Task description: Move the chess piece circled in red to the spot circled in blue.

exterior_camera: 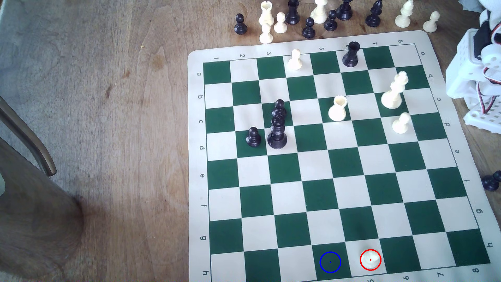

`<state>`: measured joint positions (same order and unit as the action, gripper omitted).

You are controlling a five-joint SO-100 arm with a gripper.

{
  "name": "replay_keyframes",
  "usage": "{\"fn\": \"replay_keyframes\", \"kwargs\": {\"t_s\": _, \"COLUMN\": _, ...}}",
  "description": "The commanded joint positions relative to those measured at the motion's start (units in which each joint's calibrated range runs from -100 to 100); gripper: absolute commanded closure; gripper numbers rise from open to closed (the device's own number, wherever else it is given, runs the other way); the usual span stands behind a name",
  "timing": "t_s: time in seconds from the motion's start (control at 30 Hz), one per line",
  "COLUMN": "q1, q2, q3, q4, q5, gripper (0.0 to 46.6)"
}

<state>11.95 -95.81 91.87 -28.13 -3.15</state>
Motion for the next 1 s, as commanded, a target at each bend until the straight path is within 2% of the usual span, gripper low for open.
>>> {"fn": "replay_keyframes", "kwargs": {"t_s": 0.0, "q1": -4.2, "q2": 0.1, "q3": -7.1, "q4": 3.0, "q5": 0.2, "gripper": 46.4}}
{"fn": "replay_keyframes", "kwargs": {"t_s": 0.1, "q1": -8.8, "q2": 0.1, "q3": -7.0, "q4": 6.5, "q5": 0.0, "gripper": 46.4}}
{"fn": "replay_keyframes", "kwargs": {"t_s": 0.33, "q1": -14.5, "q2": 0.1, "q3": -8.4, "q4": 12.4, "q5": -0.1, "gripper": 46.4}}
{"fn": "replay_keyframes", "kwargs": {"t_s": 0.4, "q1": -17.8, "q2": 0.1, "q3": -9.0, "q4": 14.9, "q5": -0.1, "gripper": 46.4}}
{"fn": "replay_keyframes", "kwargs": {"t_s": 0.6, "q1": -21.4, "q2": 0.1, "q3": -8.8, "q4": 16.8, "q5": -0.1, "gripper": 46.4}}
{"fn": "replay_keyframes", "kwargs": {"t_s": 0.67, "q1": -23.1, "q2": 0.2, "q3": -9.6, "q4": 22.1, "q5": 0.2, "gripper": 31.7}}
{"fn": "replay_keyframes", "kwargs": {"t_s": 0.7, "q1": -23.5, "q2": 0.2, "q3": -9.5, "q4": 23.3, "q5": 0.3, "gripper": 30.9}}
{"fn": "replay_keyframes", "kwargs": {"t_s": 0.73, "q1": -23.9, "q2": 0.2, "q3": -9.5, "q4": 24.4, "q5": 0.4, "gripper": 31.7}}
{"fn": "replay_keyframes", "kwargs": {"t_s": 0.77, "q1": -25.5, "q2": 0.2, "q3": -10.3, "q4": 26.7, "q5": 2.5, "gripper": 34.4}}
{"fn": "replay_keyframes", "kwargs": {"t_s": 0.8, "q1": -27.5, "q2": 0.1, "q3": -14.4, "q4": 35.5, "q5": 5.0, "gripper": 42.9}}
{"fn": "replay_keyframes", "kwargs": {"t_s": 0.9, "q1": -29.7, "q2": 2.9, "q3": -21.4, "q4": 45.7, "q5": 5.7, "gripper": 45.8}}
{"fn": "replay_keyframes", "kwargs": {"t_s": 0.97, "q1": -31.3, "q2": 6.6, "q3": -26.9, "q4": 52.4, "q5": 4.8, "gripper": 46.4}}
